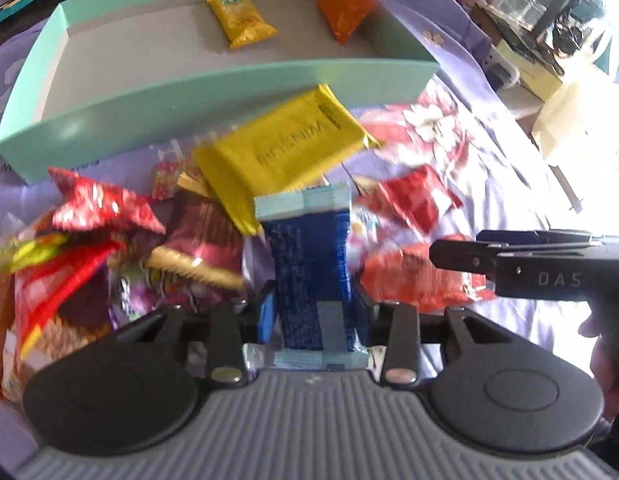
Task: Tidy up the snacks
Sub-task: 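Grasp blue wrapped bar with left gripper while right gripper grasps orange-red long packet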
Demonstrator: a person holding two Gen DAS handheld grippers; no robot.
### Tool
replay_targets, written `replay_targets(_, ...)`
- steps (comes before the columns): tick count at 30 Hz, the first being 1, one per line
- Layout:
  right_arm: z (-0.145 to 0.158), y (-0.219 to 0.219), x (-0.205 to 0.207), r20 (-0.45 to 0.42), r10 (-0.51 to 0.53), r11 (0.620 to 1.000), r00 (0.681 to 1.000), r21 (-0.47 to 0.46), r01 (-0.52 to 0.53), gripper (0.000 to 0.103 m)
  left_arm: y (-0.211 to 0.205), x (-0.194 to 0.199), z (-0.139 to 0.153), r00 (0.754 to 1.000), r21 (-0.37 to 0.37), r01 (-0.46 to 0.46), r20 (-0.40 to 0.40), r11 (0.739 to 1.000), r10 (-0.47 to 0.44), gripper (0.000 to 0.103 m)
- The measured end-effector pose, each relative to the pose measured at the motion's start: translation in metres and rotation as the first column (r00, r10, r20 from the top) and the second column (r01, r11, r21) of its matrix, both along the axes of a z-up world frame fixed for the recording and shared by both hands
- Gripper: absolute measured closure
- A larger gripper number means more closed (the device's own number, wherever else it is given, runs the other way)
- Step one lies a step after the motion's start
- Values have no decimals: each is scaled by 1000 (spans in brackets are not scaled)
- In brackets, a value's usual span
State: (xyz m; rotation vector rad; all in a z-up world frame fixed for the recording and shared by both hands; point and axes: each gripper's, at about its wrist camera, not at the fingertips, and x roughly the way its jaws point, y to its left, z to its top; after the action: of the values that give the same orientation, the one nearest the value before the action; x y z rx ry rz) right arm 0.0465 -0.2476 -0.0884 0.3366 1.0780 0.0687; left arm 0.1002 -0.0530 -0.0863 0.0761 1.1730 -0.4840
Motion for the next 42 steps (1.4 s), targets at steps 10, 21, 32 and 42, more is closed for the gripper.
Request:
replay_targets(10,7,18,-24,-28,142,990,989,-11,-142,35,22,-17,-3,999,-7,-36,-30,999,35,65)
replay_targets(21,15,52,-14,74,306,950,949,-91,-299,31,42,-33,-4,997,-34,-78,-29,996,77,65)
replay_targets(32,6,70,-38,21,374,888,927,-297,-351,46,33,-39,-2,999,-13,-47,-7,999,47,65)
replay_targets(42,5,30,-55,27,183,958,983,-229,-172,37,-2,-48,-3,999,4,45,19,999,-45,56)
